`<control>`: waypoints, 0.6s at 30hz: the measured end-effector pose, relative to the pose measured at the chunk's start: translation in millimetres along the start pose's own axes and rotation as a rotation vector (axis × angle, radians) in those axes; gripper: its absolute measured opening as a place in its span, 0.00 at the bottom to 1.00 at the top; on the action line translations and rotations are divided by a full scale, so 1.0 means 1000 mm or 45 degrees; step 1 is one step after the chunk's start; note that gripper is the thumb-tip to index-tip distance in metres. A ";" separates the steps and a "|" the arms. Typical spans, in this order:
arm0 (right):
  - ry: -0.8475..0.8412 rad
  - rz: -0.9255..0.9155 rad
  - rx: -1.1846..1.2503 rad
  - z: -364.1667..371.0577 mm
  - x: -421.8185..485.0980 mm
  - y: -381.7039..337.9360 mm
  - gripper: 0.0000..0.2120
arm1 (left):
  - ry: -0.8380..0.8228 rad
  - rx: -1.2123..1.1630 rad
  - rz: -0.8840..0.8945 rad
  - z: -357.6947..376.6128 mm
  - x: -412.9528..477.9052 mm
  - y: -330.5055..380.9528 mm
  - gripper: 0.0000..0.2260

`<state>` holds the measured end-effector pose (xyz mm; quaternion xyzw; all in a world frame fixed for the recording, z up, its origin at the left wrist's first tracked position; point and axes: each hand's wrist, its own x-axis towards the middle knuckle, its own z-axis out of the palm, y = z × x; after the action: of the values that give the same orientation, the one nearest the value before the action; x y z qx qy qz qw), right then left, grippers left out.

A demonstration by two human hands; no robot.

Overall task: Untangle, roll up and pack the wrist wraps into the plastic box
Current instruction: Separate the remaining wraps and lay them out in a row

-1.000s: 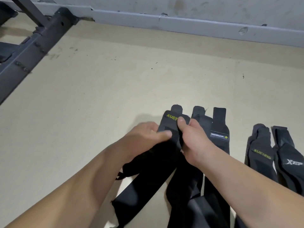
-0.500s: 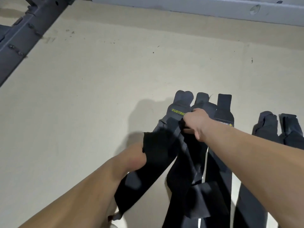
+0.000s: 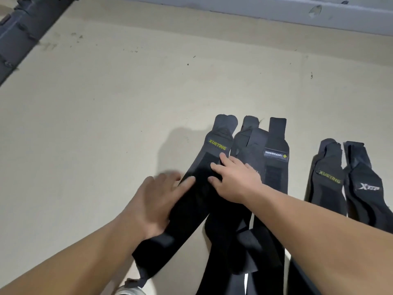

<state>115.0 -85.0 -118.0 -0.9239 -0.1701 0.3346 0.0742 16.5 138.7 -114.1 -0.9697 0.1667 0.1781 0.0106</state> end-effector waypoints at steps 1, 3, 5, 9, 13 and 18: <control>-0.036 0.011 -0.001 -0.001 0.003 0.000 0.25 | -0.094 0.147 0.094 -0.002 -0.003 0.002 0.54; -0.087 -0.013 0.046 -0.004 0.005 0.004 0.24 | -0.319 0.346 0.222 -0.003 -0.005 0.006 0.55; 0.135 -0.042 0.182 -0.007 -0.001 0.012 0.18 | -0.249 0.342 0.289 -0.006 -0.004 0.014 0.41; 0.680 0.444 0.448 -0.004 -0.023 0.042 0.09 | 0.104 0.024 0.365 -0.010 0.011 0.039 0.13; 0.262 0.928 1.581 0.005 -0.031 0.057 0.16 | 0.053 -0.460 0.052 -0.013 0.034 0.077 0.10; 0.447 0.829 1.681 0.016 -0.037 0.056 0.15 | -0.177 -0.861 -0.263 -0.013 0.047 0.108 0.30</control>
<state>92.6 -150.7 -122.6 -0.7309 0.3615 0.2199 0.5355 27.1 21.1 -114.0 -0.9158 -0.0016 0.2866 -0.2815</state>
